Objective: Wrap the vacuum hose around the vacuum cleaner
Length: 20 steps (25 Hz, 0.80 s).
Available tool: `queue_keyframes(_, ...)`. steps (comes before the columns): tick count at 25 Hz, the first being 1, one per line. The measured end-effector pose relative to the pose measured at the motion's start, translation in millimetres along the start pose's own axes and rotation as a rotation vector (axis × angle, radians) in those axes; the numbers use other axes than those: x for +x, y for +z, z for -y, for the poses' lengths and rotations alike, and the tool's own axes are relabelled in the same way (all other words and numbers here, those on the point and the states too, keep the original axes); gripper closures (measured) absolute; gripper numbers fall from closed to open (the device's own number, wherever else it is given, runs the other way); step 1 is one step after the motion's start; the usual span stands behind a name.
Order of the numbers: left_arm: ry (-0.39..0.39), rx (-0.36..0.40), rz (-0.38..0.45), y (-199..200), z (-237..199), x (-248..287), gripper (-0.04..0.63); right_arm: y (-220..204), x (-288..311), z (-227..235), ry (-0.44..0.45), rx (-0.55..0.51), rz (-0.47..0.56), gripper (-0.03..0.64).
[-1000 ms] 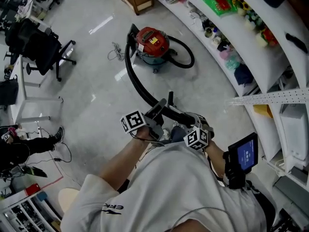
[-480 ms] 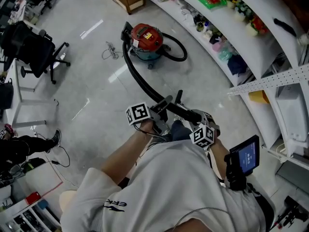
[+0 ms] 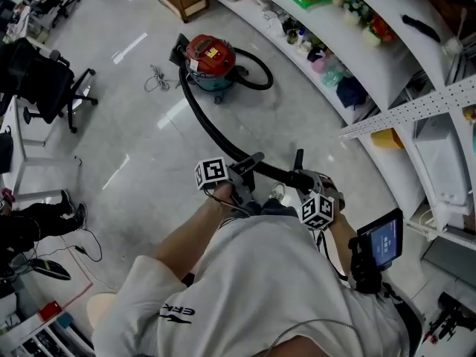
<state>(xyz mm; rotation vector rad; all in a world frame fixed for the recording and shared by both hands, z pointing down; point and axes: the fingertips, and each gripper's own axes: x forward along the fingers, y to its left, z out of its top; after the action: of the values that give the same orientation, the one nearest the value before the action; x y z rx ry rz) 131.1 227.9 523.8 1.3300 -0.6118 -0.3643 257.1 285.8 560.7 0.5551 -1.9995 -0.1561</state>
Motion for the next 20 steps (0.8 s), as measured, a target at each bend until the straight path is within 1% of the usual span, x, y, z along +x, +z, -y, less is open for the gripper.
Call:
queue_keyframes(4, -0.004, 0.033, -0.065, -16.2, -2.7, 22.0, 0.386, -23.0, -11.9, 5.0, -0.013, 0.013, -0.017, 0.499)
queue_keyframes(8, 0.008, 0.105, -0.148, -31.4, -9.0, 32.0, 0.34, -39.6, -18.5, 5.4, -0.013, 0.002, -0.021, 0.5)
queue_keyframes(10, 0.003, 0.127, -0.185, -36.8, -11.1, 32.9, 0.327, -42.8, -20.0, 4.7, -0.011, -0.013, -0.02, 0.5)
queue_keyframes(13, -0.032, 0.118, -0.218, -41.8, -11.4, 33.8, 0.321, -46.3, -21.7, 6.5, -0.015, -0.021, -0.018, 0.5)
queue_keyframes(15, -0.072, 0.103, -0.226, -40.6, -10.9, 32.6, 0.318, -52.2, -22.7, 14.0, -0.029, 0.006, -0.021, 0.499)
queue_keyframes(16, -0.089, 0.103, -0.228, -38.8, -10.9, 31.0, 0.313, -56.3, -23.9, 19.6, -0.037, 0.026, -0.023, 0.499)
queue_keyframes(17, -0.09, 0.118, -0.233, -36.9, -11.5, 28.4, 0.308, -60.1, -25.5, 24.8, -0.04, 0.043, -0.025, 0.5)
queue_keyframes(18, -0.065, 0.158, -0.243, -34.9, -13.7, 24.9, 0.301, -63.1, -26.8, 28.3, -0.039, 0.051, -0.024, 0.499)
queue_keyframes(19, -0.009, 0.228, -0.259, -32.0, -18.5, 20.6, 0.299, -65.1, -27.5, 30.0, -0.035, 0.052, -0.023, 0.499)
queue_keyframes(20, 0.067, 0.328, -0.279, -27.6, -25.0, 16.4, 0.298, -66.6, -27.5, 30.4, -0.031, 0.048, -0.023, 0.499)
